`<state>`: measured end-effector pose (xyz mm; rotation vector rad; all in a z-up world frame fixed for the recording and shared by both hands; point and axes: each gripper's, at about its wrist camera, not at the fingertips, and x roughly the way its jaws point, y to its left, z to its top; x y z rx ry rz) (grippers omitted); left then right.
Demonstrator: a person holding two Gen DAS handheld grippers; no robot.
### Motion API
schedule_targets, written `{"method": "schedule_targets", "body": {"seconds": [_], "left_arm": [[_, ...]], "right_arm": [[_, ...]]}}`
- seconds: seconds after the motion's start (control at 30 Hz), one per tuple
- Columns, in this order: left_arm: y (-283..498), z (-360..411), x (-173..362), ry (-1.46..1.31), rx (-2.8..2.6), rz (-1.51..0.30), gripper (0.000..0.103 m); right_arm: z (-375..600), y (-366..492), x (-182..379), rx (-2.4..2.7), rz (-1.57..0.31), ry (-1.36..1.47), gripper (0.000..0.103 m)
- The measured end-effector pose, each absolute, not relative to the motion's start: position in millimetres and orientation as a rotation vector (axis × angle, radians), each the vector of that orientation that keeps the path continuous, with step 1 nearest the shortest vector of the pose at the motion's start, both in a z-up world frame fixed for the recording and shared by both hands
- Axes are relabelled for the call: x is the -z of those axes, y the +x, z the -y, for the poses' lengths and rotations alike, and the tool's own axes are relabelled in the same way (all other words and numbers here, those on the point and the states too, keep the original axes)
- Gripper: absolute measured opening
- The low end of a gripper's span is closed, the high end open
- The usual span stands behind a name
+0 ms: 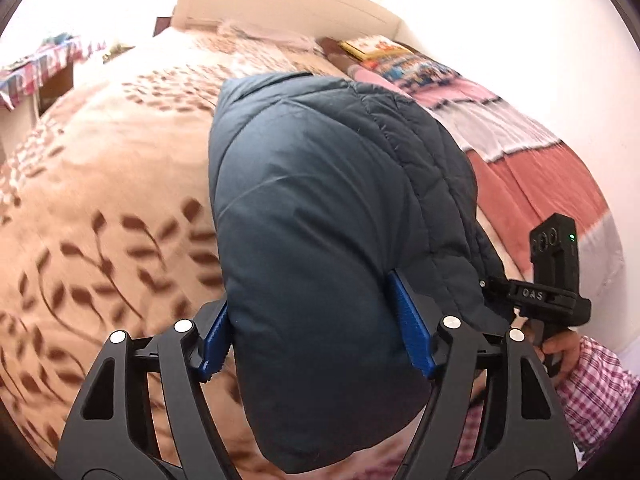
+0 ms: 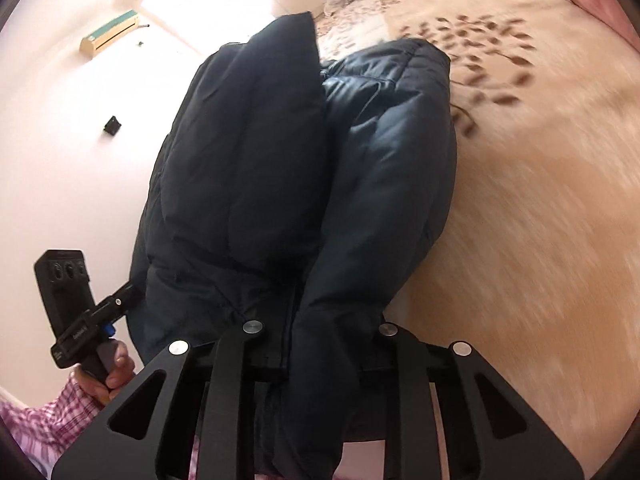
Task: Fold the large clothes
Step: 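Open both tools and withdraw them from the folded jacket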
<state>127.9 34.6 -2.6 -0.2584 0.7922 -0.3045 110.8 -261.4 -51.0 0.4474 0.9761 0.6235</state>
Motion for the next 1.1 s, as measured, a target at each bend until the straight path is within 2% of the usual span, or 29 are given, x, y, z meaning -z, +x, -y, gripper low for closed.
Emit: {"method": "schedule_targets", "body": {"seconds": [0.23, 0.5, 0.77, 0.9, 1.03, 1.1], "left_arm": [[181, -63, 5, -0.239, 0.215, -0.771, 0.070], [208, -68, 14, -0.249, 0.185, -0.762, 0.070], [213, -71, 22, -0.280, 0.172, -0.782, 0.072], [210, -69, 21, -0.281, 0.135, -0.790, 0.077], [208, -69, 18, -0.276, 0.103, -0.801, 0.080], [207, -71, 16, -0.274, 0.095, -0.807, 0.080]], "right_arm": [[221, 154, 44, -0.620, -0.969, 0.372, 0.022], [199, 180, 45, -0.569, -0.974, 0.321, 0.022], [195, 157, 46, -0.543, -0.973, 0.314, 0.022], [196, 163, 47, -0.518, -0.986, 0.339, 0.029], [201, 173, 45, -0.454, -0.998, 0.349, 0.051], [204, 173, 43, -0.444, -1.001, 0.363, 0.053]]}}
